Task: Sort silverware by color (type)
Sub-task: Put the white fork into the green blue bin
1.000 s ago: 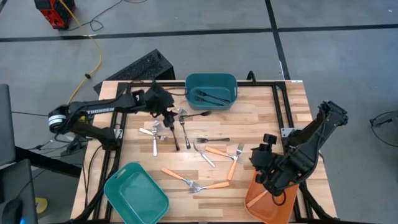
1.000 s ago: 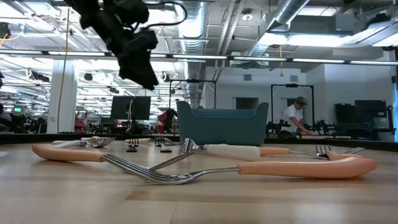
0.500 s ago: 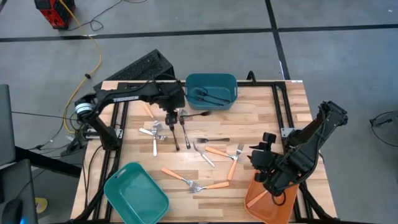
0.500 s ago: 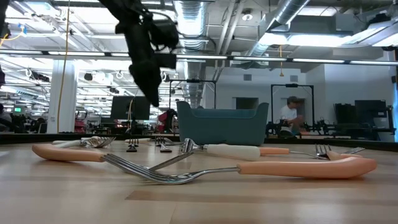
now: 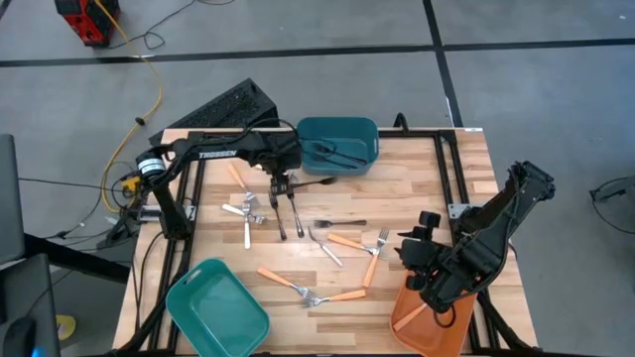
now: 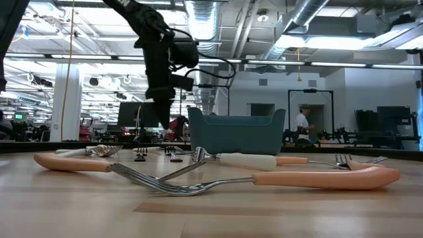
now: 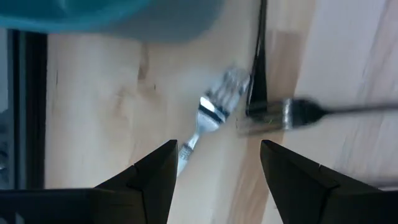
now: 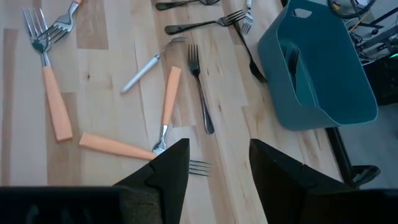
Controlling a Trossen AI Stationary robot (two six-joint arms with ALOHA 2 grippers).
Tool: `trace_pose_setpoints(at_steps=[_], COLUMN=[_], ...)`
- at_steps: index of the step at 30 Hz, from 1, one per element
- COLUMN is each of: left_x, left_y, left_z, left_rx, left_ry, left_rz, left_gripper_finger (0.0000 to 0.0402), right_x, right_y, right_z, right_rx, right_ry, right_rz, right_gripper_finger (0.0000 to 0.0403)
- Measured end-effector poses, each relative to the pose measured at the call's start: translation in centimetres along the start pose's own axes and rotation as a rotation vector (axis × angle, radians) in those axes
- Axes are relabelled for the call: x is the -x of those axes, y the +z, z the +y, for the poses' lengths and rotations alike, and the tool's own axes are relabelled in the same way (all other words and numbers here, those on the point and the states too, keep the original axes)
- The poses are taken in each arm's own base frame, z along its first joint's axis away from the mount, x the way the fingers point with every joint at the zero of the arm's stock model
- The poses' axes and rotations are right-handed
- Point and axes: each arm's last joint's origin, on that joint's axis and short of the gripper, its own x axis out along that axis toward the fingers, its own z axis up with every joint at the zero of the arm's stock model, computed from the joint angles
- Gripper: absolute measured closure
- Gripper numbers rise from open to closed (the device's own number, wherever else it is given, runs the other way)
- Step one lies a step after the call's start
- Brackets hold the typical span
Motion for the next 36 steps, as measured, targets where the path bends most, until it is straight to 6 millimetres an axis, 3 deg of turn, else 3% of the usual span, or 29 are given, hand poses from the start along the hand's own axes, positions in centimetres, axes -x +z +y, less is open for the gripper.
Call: trace_pose_setpoints(at_steps=[5, 7, 12, 19, 25, 31, 36], left_x=[0.3, 0.5, 1.1, 3.1, 3.3, 4.4, 4.2], left_y=[0.6, 0.9, 0.9, 0.3, -2.8, -6.7, -9.9], left_z=[0.4, -0.4, -4.5, -10.6, -13.4, -13.0, -13.1], left_rx=[0.148, 0.143, -0.081, -0.146, -0.167, -0.060, -0.011], left_ry=[0.003, -0.088, -0.281, -0.207, -0.204, -0.086, -0.048], left_rz=[-0.060, -0.087, -0.047, 0.025, -0.012, -0.155, -0.211], left_gripper_finger=[0.0187, 0.0187, 0.0187, 0.0187, 0.0187, 0.0187, 0.0187], right_x=[0.0, 0.0, 0.0, 0.1, 0.2, 0.3, 0.3], right_y=[0.0, 0.0, 0.1, 0.1, 0.1, 0.0, 0.0], right_z=[0.0, 0.0, 0.1, 0.2, 0.3, 0.4, 0.5], right_rx=[-0.002, -0.009, -0.023, -0.038, -0.028, -0.018, -0.025], right_ry=[0.000, 0.000, 0.009, 0.017, 0.024, 0.026, 0.029], right_rz=[0.000, 0.000, -0.008, -0.013, -0.018, -0.019, -0.023], right_gripper_finger=[0.0210, 0.0210, 0.0210, 0.0210, 0.0210, 0.0210, 0.0210])
